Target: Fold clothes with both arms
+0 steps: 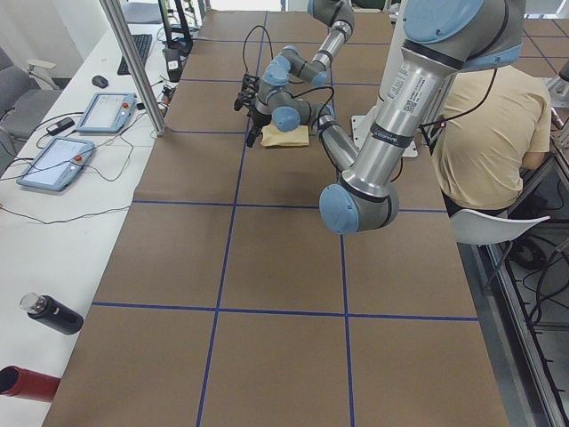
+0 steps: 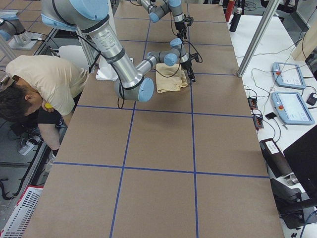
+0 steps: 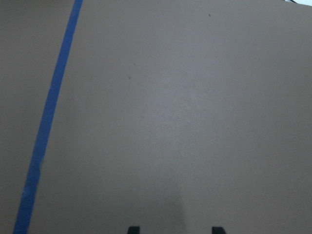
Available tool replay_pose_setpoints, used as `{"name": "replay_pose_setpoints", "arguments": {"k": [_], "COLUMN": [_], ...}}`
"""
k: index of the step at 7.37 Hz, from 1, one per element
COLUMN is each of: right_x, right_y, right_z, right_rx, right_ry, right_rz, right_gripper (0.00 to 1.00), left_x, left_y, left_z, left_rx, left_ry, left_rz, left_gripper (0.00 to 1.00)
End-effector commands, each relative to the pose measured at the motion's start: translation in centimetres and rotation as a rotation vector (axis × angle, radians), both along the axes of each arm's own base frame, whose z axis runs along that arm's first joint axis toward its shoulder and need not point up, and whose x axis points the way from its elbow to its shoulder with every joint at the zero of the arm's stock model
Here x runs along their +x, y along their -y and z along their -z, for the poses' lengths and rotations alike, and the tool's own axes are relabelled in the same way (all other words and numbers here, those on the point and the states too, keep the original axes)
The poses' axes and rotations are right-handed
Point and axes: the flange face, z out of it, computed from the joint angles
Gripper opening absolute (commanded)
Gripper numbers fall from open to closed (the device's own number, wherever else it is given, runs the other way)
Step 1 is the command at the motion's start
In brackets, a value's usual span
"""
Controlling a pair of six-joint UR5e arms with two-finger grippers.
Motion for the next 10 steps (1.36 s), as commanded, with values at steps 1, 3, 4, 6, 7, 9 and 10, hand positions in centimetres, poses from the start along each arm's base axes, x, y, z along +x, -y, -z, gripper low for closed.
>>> {"name": "replay_pose_setpoints", "arguments": {"k": [1, 3, 4, 6, 7, 9, 10], "right_x": [1.9, 6.5, 10.6, 21.9, 26.8, 38.9, 45.3], "right_y": [1.6, 3.5, 2.4, -2.1, -3.1, -3.6, -4.3], "right_z": [2.8, 2.3, 0.7, -1.5, -4.2, -12.4, -16.8], "right_rx": [-0.026, -0.128, -0.177, -0.146, -0.140, -0.141, -0.146], "right_ry": [0.078, 0.158, 0.133, 0.067, 0.049, -0.002, -0.029], "right_rz": [0.040, 0.101, 0.123, 0.235, 0.285, 0.403, 0.443], "right_gripper": [0.99, 0.99, 1.00, 1.00, 1.00, 1.00, 1.00], "left_x": [0.0, -0.3, -1.3, -4.6, -6.9, -15.6, -21.1], "left_y": [0.0, -0.1, -1.0, -3.5, -4.1, -3.1, -2.0], "left_z": [0.0, 0.3, -0.4, -2.0, -3.1, -7.0, -9.6], "left_rx": [0.000, 0.004, 0.005, 0.009, 0.041, 0.140, 0.178], "left_ry": [-0.001, -0.007, -0.005, 0.002, 0.025, 0.130, 0.186], "left_rz": [0.001, 0.002, 0.001, -0.009, -0.022, -0.065, -0.092], "left_gripper": [1.00, 1.00, 1.00, 1.00, 1.00, 1.00, 1.00]}}
